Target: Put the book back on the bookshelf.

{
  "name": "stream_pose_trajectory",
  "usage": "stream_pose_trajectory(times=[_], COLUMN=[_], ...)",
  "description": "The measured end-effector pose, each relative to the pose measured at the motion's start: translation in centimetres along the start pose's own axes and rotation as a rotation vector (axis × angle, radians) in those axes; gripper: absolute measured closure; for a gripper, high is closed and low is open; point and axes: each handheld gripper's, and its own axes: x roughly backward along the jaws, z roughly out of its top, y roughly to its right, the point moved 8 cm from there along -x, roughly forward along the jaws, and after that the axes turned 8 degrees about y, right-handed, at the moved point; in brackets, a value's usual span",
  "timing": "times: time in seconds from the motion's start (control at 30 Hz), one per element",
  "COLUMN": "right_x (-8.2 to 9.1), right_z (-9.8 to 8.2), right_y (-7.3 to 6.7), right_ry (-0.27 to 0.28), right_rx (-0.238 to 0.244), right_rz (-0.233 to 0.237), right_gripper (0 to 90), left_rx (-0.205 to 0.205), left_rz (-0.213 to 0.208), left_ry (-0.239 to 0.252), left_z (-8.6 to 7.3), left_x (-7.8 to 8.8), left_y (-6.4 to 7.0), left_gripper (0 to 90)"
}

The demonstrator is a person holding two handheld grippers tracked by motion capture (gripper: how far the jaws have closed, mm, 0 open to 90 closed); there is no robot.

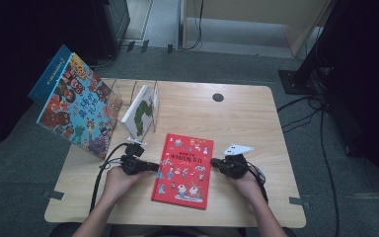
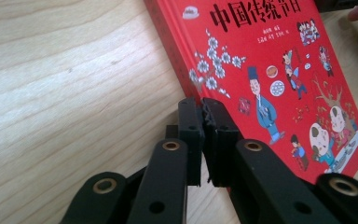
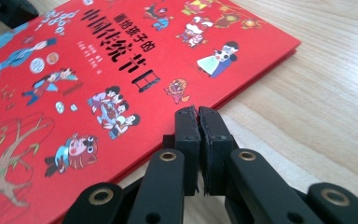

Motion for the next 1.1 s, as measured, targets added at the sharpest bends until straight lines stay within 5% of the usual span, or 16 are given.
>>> stream_pose_trajectory(times=[0.37, 0.7, 0.93, 1.1], right_x=[0.1, 0.4, 0.6, 1.1], right_z=[0.2, 0.4, 0.5, 0.9], right_y=[1.4, 3.4, 3.6, 3.6], right_ry=[0.006, 0.032, 0.028, 0.036], right_rx=[-0.011, -0.019, -0.011, -0.013], right_rz=[-0.042, -0.126, -0.150, -0.190], right_gripper=[88.8, 90.0, 84.8, 85.0], left_rx=[0.018, 0.010, 0.045, 0.009], left_rz=[-0.019, -0.032, -0.057, -0.033], left_ry=[0.002, 0.018, 0.030, 0.049], left_z=[0.9, 2.8, 3.0, 3.2], left_x=[-1.2, -2.9, -2.6, -2.1], left_y=[0.7, 1.3, 0.9, 1.1], left_gripper=[88.2, 87.5, 75.6, 68.0])
